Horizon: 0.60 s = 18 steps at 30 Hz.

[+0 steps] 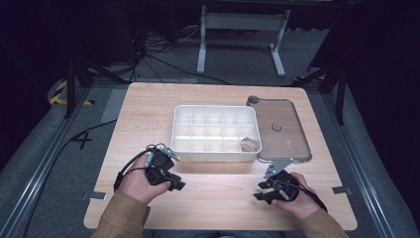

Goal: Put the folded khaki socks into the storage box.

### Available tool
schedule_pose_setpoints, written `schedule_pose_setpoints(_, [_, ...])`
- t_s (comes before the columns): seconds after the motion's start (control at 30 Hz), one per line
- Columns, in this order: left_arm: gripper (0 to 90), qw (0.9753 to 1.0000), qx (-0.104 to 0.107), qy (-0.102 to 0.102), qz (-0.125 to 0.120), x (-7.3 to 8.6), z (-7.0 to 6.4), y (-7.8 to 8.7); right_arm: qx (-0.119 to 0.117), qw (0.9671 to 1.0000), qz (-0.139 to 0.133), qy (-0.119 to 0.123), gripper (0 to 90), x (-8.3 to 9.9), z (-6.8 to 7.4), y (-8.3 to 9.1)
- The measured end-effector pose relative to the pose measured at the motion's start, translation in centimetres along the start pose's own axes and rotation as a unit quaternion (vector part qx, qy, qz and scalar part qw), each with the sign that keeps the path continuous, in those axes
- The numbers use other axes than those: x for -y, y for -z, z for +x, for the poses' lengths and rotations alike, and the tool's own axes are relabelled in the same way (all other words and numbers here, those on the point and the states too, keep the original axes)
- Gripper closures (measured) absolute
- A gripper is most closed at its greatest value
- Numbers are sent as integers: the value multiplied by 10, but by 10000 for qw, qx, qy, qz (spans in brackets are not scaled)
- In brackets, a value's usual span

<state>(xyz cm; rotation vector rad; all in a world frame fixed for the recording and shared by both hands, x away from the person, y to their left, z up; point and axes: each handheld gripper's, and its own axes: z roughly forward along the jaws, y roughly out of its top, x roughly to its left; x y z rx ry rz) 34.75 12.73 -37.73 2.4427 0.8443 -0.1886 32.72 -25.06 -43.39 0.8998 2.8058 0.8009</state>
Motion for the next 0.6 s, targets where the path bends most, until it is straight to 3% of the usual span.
schedule_pose_setpoints(0.6, [676, 9999, 43, -7, 104, -4, 1, -6, 165, 9997, -110, 115, 508, 7, 4, -6])
